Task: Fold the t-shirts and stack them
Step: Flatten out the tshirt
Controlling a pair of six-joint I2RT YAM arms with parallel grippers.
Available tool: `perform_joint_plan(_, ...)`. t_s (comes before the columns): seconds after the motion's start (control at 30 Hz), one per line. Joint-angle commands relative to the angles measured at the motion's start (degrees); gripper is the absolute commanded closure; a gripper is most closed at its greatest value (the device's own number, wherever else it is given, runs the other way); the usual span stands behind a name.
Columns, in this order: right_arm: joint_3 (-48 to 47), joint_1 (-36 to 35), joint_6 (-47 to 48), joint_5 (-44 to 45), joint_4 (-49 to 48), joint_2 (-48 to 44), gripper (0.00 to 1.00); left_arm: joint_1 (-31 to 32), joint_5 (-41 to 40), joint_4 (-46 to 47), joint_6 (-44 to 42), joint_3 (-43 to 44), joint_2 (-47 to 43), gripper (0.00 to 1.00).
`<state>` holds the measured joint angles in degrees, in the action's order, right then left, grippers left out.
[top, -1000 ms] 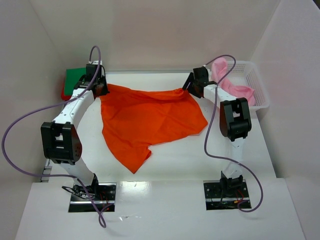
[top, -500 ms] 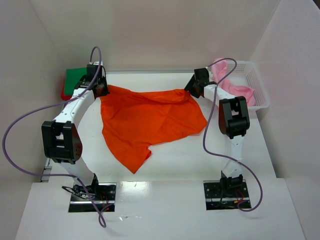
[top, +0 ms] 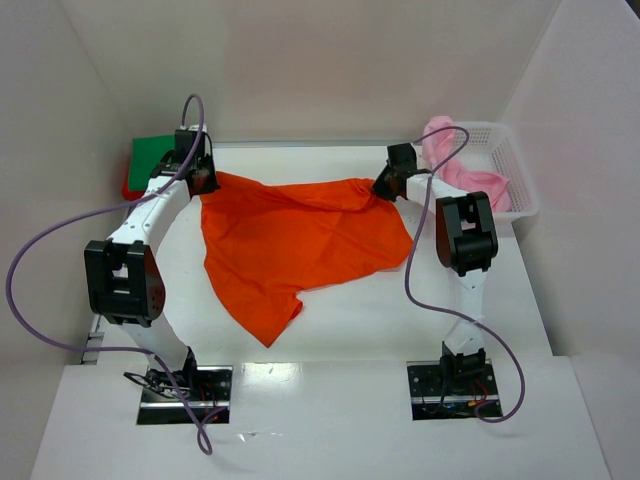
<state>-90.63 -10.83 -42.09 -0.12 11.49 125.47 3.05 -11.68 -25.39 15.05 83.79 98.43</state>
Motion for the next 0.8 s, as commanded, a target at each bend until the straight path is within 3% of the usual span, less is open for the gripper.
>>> perform_joint_plan(0.0, 0.3, 0.4, -0.9, 0.0, -1.9, -2.2, 1.00, -0.1, 0.5, 0.4, -0.8, 0.3, 0.4, 1.00)
perform_joint_plan(0.27, 0.3, 3.4, 0.4, 3.6, 1.1, -12.2, 1.00, -0.1, -1.4, -0.3, -0.2, 1.7, 0.4, 1.00)
perform_joint_plan(0.77, -6.6, 6.3, 3.1, 5.9, 3.3, -27.5, 1.00, -3.0, 0.5, -3.1, -2.0, 21.8, 0.4, 1.00)
